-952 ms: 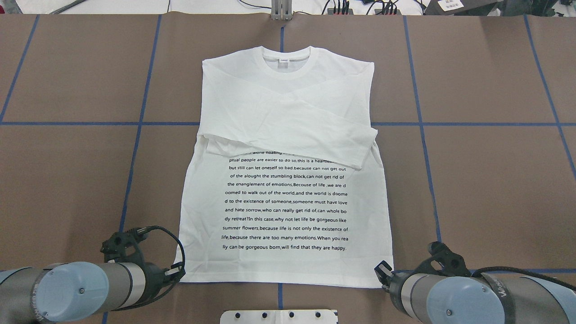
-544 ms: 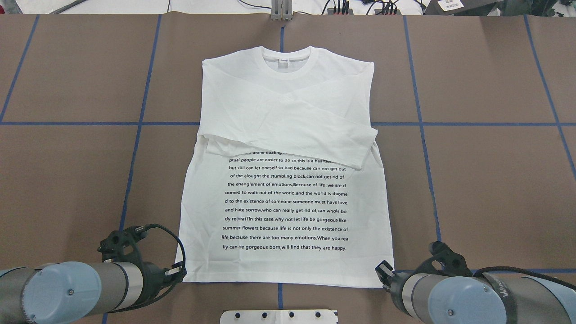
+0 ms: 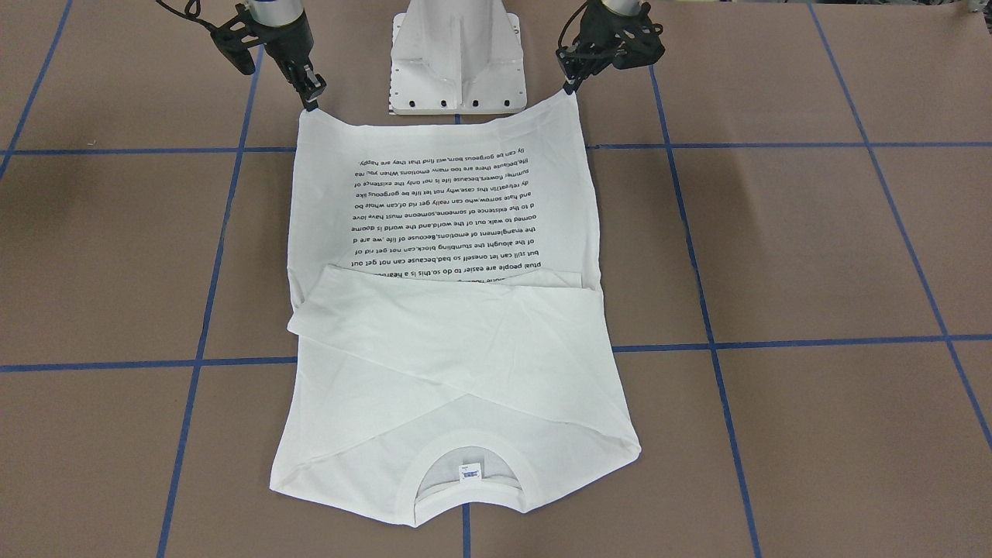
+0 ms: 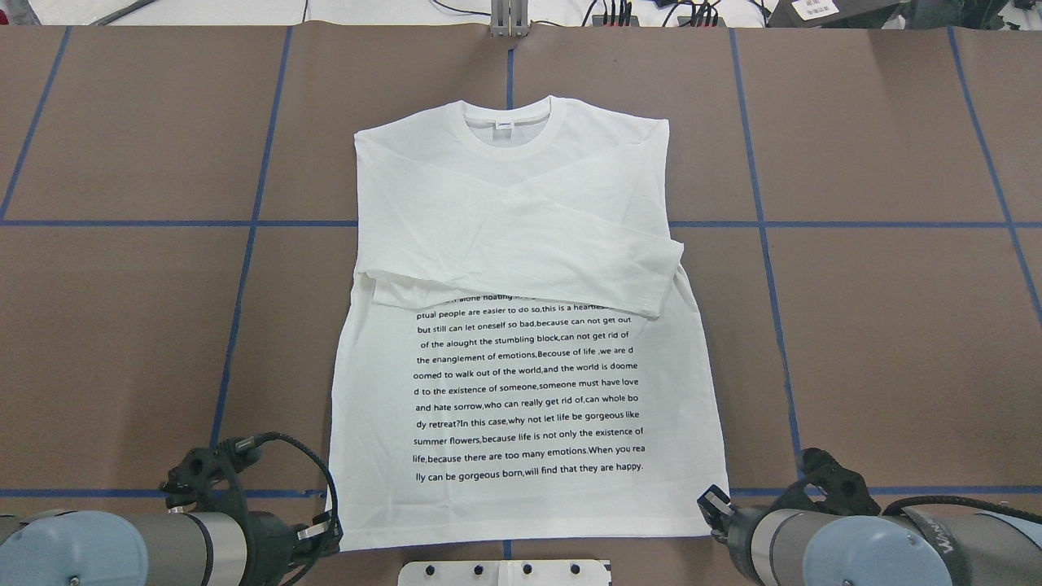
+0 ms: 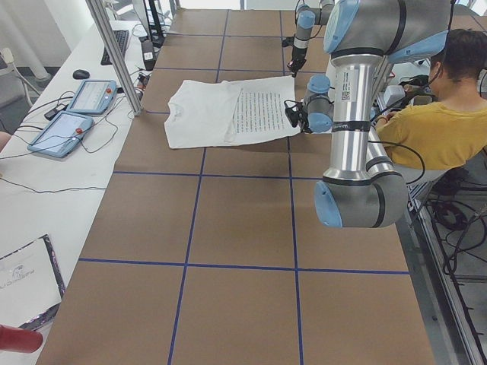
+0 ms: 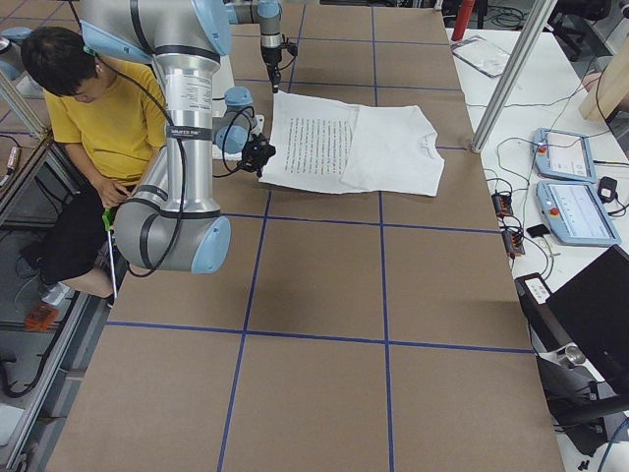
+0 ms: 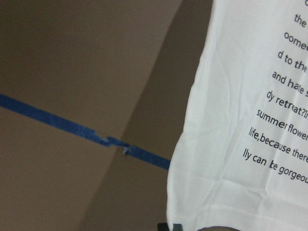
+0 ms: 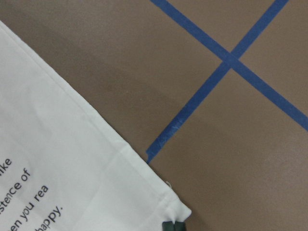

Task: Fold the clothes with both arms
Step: 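Lift the hem with both grippers and fold it toward the collar, then release the hem at the collar and raise both grippers, then move the right gripper down to the folded shirt's side edge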

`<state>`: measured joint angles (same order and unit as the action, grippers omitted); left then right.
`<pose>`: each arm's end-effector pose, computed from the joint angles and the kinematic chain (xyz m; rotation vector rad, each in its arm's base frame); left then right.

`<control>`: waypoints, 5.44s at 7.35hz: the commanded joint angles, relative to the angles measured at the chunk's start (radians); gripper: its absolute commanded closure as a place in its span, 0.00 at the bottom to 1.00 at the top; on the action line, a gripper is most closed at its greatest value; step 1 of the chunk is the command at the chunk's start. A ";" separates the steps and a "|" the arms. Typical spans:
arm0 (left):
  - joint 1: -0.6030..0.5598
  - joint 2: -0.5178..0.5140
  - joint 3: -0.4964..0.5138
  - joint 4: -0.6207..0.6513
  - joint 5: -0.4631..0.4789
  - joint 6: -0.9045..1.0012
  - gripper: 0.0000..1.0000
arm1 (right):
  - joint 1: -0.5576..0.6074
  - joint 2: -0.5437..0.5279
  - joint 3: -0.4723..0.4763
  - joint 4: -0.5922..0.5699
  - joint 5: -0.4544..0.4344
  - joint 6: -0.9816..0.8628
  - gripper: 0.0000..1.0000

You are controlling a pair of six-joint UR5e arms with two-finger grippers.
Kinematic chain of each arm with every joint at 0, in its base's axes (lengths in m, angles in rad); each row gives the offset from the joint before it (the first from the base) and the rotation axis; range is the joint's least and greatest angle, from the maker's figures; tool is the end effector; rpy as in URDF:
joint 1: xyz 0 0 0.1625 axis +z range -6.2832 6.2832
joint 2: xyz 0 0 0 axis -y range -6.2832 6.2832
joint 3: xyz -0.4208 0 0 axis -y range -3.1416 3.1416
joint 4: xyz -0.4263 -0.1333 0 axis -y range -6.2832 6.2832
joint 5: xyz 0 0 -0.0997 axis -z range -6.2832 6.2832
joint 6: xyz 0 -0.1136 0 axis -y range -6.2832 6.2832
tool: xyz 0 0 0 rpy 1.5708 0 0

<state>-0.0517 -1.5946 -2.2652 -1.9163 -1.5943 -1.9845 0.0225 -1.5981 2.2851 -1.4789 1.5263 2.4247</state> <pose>0.4713 -0.1552 0.2707 -0.2140 1.0507 -0.4079 -0.4656 -0.1489 0.3235 -0.2849 -0.7533 0.8476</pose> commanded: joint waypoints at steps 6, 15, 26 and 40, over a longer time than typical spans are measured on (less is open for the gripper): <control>-0.268 -0.135 -0.025 0.084 -0.018 0.220 1.00 | 0.293 0.116 -0.034 -0.012 0.093 -0.225 1.00; -0.700 -0.448 0.573 -0.090 -0.138 0.490 1.00 | 0.743 0.525 -0.571 -0.004 0.293 -0.604 1.00; -0.757 -0.585 0.958 -0.337 -0.130 0.561 1.00 | 0.832 0.836 -1.142 0.158 0.291 -0.725 1.00; -0.784 -0.605 1.001 -0.412 -0.139 0.595 0.52 | 0.650 0.367 -0.569 0.250 0.262 -0.466 0.00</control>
<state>-0.8354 -2.2019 -1.2605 -2.3284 -1.7332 -1.3899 0.7285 -1.1459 1.6279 -1.2312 1.8004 1.8848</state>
